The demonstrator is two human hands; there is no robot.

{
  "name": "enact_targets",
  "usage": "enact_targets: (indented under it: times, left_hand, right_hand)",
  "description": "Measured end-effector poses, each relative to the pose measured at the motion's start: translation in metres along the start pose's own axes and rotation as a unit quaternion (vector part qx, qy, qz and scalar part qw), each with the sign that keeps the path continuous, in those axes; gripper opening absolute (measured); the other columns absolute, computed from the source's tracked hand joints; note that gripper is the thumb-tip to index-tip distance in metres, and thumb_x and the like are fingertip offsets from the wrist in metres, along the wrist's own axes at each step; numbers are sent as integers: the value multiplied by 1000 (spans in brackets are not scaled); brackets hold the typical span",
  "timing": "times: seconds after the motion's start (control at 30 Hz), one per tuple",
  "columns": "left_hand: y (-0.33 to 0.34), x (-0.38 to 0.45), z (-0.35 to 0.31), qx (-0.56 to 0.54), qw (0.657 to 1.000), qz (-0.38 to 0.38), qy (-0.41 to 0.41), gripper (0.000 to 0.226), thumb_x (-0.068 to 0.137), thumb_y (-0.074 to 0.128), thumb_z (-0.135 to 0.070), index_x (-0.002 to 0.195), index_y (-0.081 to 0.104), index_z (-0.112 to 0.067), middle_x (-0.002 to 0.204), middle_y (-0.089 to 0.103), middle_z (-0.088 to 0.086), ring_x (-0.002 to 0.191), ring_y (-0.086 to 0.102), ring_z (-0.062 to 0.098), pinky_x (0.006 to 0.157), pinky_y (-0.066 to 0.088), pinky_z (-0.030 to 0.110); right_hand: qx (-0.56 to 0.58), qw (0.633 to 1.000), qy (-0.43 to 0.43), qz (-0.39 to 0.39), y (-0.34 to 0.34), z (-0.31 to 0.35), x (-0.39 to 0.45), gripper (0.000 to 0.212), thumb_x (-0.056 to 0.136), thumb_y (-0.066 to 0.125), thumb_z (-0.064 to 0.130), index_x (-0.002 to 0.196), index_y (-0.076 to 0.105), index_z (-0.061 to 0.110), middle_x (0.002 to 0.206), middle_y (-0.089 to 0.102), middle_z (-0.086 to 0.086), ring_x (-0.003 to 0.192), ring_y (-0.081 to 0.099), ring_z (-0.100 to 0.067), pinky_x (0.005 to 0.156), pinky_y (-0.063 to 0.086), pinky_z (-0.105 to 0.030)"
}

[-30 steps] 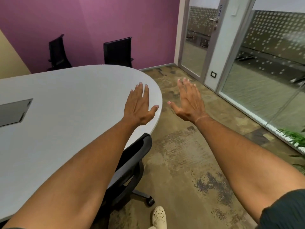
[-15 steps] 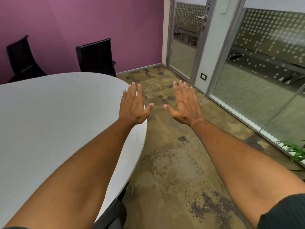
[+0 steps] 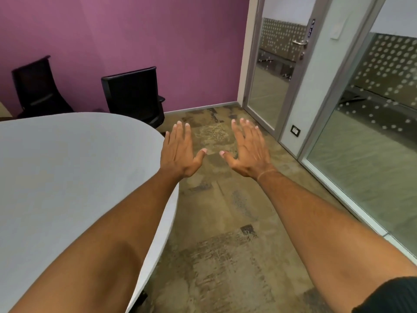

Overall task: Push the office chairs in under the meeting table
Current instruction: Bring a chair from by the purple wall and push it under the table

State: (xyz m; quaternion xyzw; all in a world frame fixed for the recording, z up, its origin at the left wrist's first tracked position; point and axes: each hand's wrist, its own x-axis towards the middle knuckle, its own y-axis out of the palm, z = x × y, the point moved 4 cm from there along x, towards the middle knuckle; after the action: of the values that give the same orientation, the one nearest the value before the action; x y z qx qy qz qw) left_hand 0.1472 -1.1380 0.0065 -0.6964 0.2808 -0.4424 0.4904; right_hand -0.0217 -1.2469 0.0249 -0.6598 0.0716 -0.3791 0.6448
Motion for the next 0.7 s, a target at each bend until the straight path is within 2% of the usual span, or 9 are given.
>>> enact_targets:
  times: [0.27, 0.7]
  left_hand:
    - [46, 93, -5, 5, 1000, 12, -19, 88, 90, 28, -64, 154, 5, -9, 162, 3, 18, 149, 0, 30, 121, 4, 46]
    - [128, 306, 92, 9, 996, 16, -88, 88, 91, 29, -63, 154, 0, -10, 162, 0, 18, 149, -3, 30, 120, 0, 44]
  right_hand:
    - [19, 999, -27, 18, 50, -61, 97, 91, 85, 38, 64, 154, 5, 15, 160, 13, -18, 148, 10, -30, 120, 10, -51]
    - [50, 996, -70, 29, 161, -94, 333, 92, 83, 38, 65, 154, 5, 16, 161, 11, -17, 149, 8, -28, 121, 6, -47]
